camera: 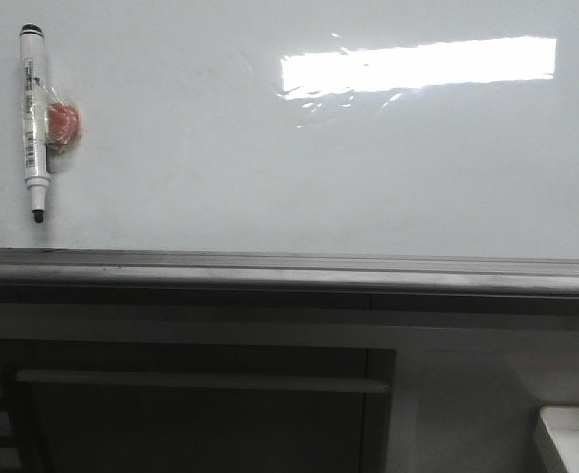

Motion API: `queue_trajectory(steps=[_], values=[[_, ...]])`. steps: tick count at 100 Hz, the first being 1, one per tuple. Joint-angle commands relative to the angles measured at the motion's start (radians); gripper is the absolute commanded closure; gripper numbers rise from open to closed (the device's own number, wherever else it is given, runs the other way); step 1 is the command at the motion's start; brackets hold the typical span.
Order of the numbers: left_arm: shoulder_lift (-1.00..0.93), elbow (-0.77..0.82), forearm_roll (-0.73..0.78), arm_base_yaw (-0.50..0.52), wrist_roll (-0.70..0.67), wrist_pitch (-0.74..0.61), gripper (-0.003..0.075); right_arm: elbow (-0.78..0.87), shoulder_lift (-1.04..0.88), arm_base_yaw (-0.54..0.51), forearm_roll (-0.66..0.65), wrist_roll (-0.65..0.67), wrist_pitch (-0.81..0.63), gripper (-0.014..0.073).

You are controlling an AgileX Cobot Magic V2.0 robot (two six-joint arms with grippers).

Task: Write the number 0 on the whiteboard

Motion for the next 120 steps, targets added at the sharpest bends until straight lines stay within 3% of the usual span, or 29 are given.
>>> queue_trajectory(steps=[1, 13, 30, 37, 58, 83, 120], values=[[0.044, -0.045, 0.003, 0.0, -0.001, -0.064, 0.074, -0.044, 0.045, -0.005, 0.005, -0.013, -0.073, 0.0643], [0.058, -0.045, 0.003, 0.0, 0.026, -0.065, 0.0699, -0.039, 0.048, -0.005, 0.005, -0.013, -0.091, 0.0643], [0.082, -0.044, -0.038, 0.0, 0.06, -0.092, 0.0377, -0.038, 0.046, 0.005, -0.005, -0.013, -0.067, 0.0643], [0.093, -0.034, -0.061, 0.0, 0.06, -0.169, 0.0319, -0.03, 0.046, 0.026, -0.009, -0.013, -0.074, 0.0643], [0.108, -0.03, -0.091, -0.041, 0.058, -0.312, 0.0362, -0.017, 0.046, 0.052, 0.004, -0.016, -0.016, 0.0643], [0.163, -0.03, -0.096, -0.214, 0.029, -0.376, 0.0374, -0.017, 0.046, 0.053, 0.01, -0.071, -0.012, 0.0643], [0.48, -0.03, -0.189, -0.418, 0.02, -0.53, 0.0374, -0.017, 0.046, 0.053, 0.016, -0.089, -0.014, 0.0643]])
